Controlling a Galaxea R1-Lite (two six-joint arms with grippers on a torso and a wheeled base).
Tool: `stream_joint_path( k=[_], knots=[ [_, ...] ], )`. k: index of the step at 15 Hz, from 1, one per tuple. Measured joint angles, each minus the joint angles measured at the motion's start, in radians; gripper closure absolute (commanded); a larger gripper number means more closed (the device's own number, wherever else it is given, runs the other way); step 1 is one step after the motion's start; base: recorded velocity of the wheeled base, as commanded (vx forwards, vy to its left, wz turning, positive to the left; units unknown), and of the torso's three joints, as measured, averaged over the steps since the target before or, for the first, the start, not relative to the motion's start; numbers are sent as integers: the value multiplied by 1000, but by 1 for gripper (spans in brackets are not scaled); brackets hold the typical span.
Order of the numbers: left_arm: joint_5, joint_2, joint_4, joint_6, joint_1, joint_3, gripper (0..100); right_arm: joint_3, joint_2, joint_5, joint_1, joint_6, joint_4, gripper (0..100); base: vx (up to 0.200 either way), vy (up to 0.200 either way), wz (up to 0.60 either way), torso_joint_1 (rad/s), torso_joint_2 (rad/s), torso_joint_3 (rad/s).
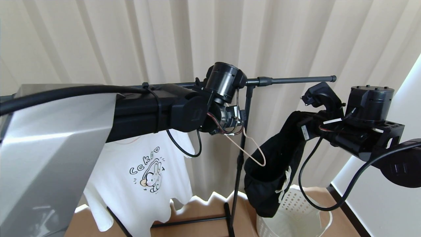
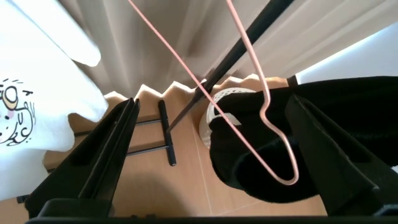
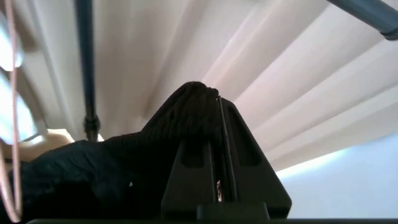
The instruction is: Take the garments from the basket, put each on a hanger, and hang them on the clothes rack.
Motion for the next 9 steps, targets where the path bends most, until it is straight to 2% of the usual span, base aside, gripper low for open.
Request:
stream_joint_path(
  k=[9],
  knots=[
    [16,58,-6,16,-4,-9,0,33,-19,3,23,0,0,100,0,0,0,0,0,0]
  ],
)
